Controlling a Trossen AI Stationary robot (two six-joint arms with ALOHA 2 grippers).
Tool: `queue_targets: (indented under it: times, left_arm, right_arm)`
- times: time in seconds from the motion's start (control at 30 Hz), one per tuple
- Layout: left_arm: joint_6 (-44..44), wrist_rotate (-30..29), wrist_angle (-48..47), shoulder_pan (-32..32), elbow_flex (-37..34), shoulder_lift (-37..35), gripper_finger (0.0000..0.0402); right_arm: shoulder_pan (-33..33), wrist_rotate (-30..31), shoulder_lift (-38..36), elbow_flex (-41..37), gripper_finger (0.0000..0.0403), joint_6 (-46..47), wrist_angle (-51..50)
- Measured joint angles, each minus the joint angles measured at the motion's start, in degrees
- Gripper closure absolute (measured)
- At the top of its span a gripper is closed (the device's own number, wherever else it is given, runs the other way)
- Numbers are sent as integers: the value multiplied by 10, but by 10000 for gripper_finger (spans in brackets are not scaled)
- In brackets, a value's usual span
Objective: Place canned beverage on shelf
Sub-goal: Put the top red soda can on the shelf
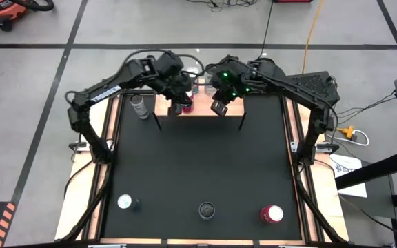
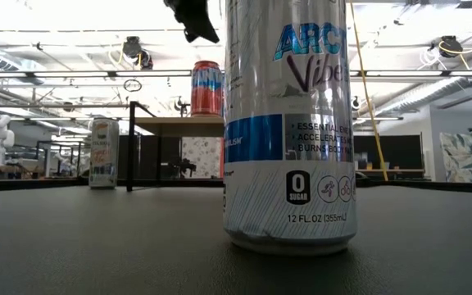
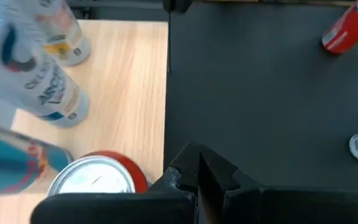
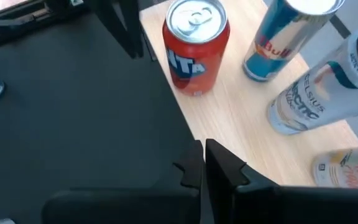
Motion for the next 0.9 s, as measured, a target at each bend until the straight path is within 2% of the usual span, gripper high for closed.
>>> queue_targets:
  times: [0.37, 0.53, 0.9]
  left_arm:
    - [26, -8, 49, -2, 0, 46, 398]
    - [27, -51, 57, 5, 0, 60, 398]
    - [17, -94, 66, 19, 0, 70, 398]
  right_arm:
    - [0, 0, -1, 0, 403, -13, -29]
    - [0, 1, -1, 0, 403, -13, -37]
    - [0, 1, 0, 0, 403, -18, -44]
